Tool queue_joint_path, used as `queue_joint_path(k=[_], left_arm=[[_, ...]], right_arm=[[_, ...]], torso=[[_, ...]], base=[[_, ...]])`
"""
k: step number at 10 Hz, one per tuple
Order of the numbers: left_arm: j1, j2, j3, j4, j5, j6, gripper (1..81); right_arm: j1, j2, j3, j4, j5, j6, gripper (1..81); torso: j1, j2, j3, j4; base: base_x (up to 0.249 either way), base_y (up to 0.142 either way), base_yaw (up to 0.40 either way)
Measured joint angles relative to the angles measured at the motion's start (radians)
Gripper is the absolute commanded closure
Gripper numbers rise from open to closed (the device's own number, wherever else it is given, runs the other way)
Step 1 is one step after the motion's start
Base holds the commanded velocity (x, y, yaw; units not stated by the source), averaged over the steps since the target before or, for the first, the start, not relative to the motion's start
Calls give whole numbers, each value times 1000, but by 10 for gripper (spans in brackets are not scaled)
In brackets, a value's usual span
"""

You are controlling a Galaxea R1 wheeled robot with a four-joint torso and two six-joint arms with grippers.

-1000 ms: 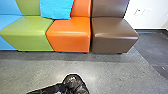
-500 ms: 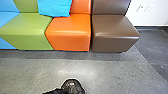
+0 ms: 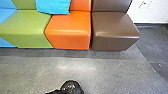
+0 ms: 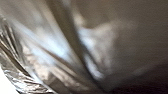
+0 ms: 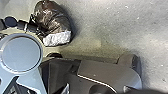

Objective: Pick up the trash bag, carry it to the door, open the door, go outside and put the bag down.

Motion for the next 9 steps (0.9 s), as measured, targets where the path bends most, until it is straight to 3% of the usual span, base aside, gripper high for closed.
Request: queue_joint_path(k=[3,8,9], left_arm=[[13,-6,-4,1,-3,7,811],[31,-24,-3,2,-1,8,811],[39,-24,-4,2,0,30,811]], right_arm=[[0,29,-23,0,4,0,10],[-21,78,-75,0,2,0,10],[-33,93,-100,0,-1,0,10]], torso=[[-59,97,28,0],[-170,268,201,0],[-195,306,240,0]], base=[[0,0,0],[0,0,0],[0,0,0]])
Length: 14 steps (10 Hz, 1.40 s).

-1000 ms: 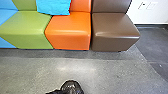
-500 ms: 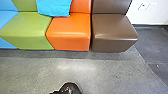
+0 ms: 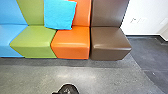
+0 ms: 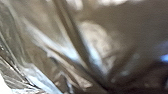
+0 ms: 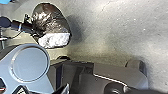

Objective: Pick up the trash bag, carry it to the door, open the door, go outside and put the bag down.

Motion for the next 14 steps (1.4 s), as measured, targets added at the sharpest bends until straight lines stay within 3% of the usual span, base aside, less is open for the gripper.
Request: queue_joint_path(k=[6,9,14], left_arm=[[120,-56,-2,0,2,95,811],[213,-66,-3,-1,-26,156,811],[335,-67,-2,-1,-96,211,811]], right_arm=[[-108,175,-178,-3,0,0,10],[-143,246,-235,-2,0,-1,10],[-240,338,-351,-3,17,-8,10]], torso=[[-141,215,218,0],[-211,320,323,0],[-335,508,501,0]], base=[[0,0,0],[0,0,0],[0,0,0]])
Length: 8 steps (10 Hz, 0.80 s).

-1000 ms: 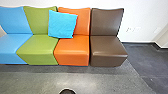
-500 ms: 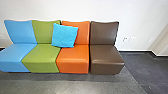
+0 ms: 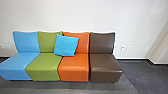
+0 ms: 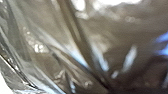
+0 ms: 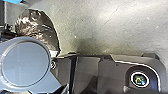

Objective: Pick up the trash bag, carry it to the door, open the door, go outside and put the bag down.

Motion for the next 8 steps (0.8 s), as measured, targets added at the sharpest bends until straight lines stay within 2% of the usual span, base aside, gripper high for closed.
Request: queue_joint_path(k=[2,3,5,8], left_arm=[[47,1,0,0,-36,8,811],[76,1,0,0,-55,26,811],[132,11,-1,0,-99,33,811],[196,34,-1,14,-173,46,811]], right_arm=[[-44,31,-33,0,6,-1,10],[-52,42,-50,-1,9,-3,10],[-74,90,-132,-1,29,-3,10],[-133,191,-262,-6,66,-11,10]], torso=[[-47,70,66,0],[-71,105,98,0],[-108,163,117,0],[-178,269,121,0]], base=[[0,0,0],[0,0,0],[0,0,0],[0,0,0]])
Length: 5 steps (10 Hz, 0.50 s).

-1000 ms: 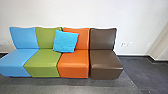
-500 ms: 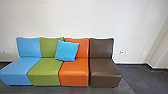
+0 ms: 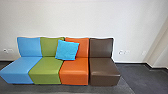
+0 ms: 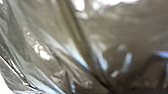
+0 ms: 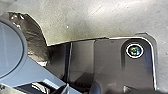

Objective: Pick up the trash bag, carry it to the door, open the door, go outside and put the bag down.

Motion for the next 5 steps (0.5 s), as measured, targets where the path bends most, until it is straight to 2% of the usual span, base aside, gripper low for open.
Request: queue_joint_path(k=[3,5], left_arm=[[60,39,-3,44,-62,1,811],[101,78,-25,65,-92,0,811]], right_arm=[[-39,114,-151,-17,45,-3,10],[-86,195,-224,-36,67,-5,10]], torso=[[-68,105,4,0],[-103,160,45,0]], base=[[0,0,0],[0,0,0]])
